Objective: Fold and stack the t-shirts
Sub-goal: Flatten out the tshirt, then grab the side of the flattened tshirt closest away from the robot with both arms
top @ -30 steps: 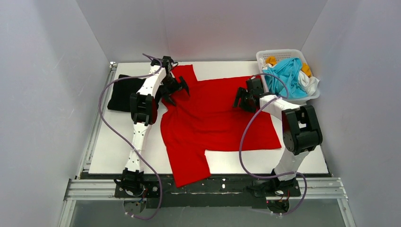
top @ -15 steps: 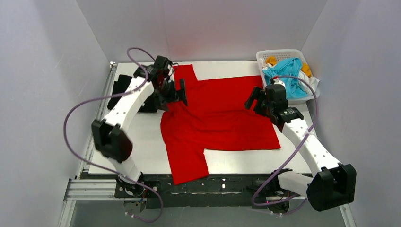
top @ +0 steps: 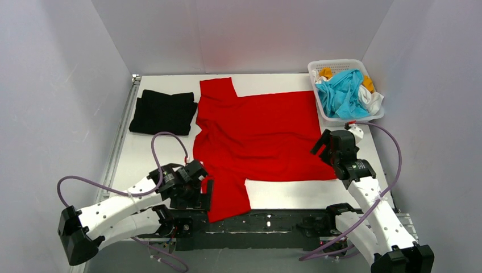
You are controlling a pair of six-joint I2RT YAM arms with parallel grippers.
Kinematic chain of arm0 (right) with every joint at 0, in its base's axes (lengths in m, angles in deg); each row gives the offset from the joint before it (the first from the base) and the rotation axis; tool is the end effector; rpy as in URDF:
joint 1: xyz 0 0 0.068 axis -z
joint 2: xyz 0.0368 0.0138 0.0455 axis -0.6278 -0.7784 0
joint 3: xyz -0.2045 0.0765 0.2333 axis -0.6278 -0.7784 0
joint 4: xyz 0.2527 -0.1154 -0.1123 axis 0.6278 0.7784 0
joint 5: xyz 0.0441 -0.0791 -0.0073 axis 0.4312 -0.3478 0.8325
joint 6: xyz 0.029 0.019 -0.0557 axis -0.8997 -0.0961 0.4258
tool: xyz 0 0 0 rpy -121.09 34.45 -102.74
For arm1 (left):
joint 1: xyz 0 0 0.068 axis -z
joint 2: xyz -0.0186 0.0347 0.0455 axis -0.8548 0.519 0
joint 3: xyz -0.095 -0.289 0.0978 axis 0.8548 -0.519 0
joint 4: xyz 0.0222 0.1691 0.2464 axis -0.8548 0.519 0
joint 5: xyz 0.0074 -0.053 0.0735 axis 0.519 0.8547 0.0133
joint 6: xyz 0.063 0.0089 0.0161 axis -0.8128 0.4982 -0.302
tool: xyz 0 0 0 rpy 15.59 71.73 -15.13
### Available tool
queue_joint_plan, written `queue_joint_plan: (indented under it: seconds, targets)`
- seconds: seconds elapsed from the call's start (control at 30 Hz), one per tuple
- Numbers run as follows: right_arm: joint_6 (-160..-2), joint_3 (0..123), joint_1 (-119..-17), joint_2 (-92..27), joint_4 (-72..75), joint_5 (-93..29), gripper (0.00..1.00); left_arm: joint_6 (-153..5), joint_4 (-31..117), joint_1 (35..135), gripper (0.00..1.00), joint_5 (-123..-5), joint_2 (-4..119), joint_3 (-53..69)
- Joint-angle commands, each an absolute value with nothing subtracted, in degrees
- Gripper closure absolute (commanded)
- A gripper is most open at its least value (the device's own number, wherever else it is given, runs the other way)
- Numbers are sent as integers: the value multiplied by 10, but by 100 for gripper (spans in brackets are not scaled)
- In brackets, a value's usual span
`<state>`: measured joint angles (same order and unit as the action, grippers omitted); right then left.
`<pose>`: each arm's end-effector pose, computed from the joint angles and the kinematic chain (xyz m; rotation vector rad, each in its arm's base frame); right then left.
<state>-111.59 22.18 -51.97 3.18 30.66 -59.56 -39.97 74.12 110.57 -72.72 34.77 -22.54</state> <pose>0.1859 0.0251 0.2717 0.6388 2.1108 0.0991 0.1358 -0.1722 0.2826 0.1264 2.4375 -0.8390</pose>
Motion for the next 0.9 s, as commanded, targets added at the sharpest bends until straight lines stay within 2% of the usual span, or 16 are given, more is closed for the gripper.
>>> queue_joint_plan:
  seconds: [0.0,0.13,0.2,0.33,0.43,0.6,0.77,0.87]
  targets:
    - [-1137,198,-515,41,274,-622,8,-299,637,1153,1,-768,334,-314]
    - [-1149,196,-515,32,275,-617,9,-323,599,1160,0,-789,377,-300]
    - [-1156,198,-514,28,281,-619,8,-336,588,1165,6,-768,404,-290]
    - [-1172,194,-514,31,287,-617,9,-326,566,1174,10,-696,448,-298]
    - [-1177,189,-514,41,290,-621,9,-309,569,1195,17,-669,458,-308]
    - [-1184,176,-514,71,302,-631,9,-282,592,1232,26,-688,473,-310]
    - [-1185,169,-514,117,324,-652,9,-265,652,1232,43,-700,535,-278]
    - [-1188,165,-514,145,329,-659,9,-255,678,1230,44,-706,569,-263]
